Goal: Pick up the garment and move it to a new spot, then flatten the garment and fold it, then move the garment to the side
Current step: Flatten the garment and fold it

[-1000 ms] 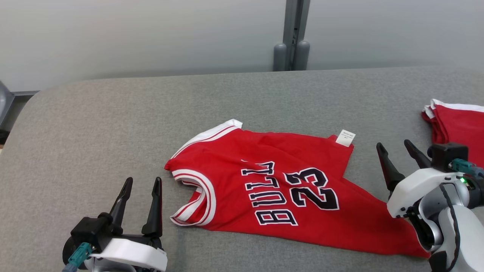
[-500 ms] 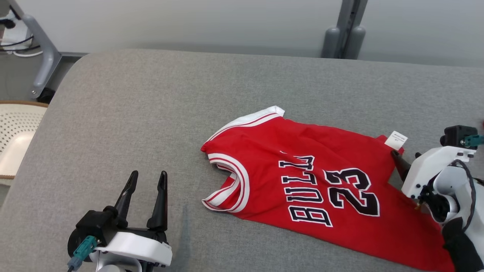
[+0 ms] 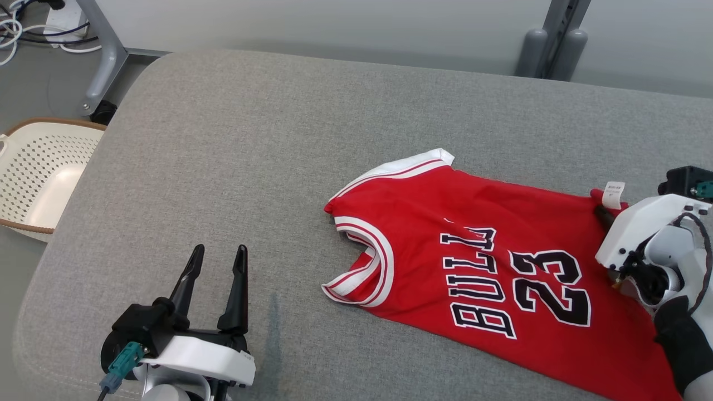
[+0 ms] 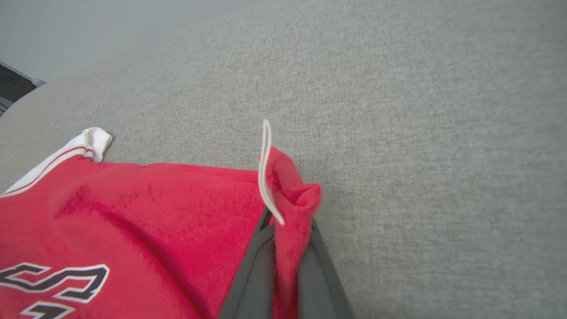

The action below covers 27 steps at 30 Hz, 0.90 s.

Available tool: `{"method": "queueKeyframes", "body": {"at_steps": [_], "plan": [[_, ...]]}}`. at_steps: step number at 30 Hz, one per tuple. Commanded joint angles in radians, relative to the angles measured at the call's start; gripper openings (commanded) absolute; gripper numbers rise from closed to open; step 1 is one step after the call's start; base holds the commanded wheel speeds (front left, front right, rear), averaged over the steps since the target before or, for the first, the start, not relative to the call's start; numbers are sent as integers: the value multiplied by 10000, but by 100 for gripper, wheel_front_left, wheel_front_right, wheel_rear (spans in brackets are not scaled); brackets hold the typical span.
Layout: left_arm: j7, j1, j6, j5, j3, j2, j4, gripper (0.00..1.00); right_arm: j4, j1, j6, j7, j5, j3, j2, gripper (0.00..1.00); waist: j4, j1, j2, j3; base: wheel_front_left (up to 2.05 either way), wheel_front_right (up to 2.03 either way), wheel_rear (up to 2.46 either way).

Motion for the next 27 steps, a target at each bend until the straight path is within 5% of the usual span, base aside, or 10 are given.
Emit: {"method": "queueKeyframes", "body": {"at_steps": [1, 12, 27], "plan": [[-13, -115, 60, -5, 17, 36, -23, 100, 34, -179, 1, -249, -78, 46, -191, 0, -15, -1, 0, -22, 0, 0, 0], [-13, -346, 25, -63, -120, 39, -210, 100, 517, -1864, 3, -1843, -1499, 285, -1161, 0, -153, -1, 0, 582, 0, 0, 0], [-13, -1117, 180, -404, -694, 36, -286, 100, 2355, -4475, 0, -3052, -3612, -611, -2322, 0, 513, -1, 0, 1829, 0, 0, 0]]}}
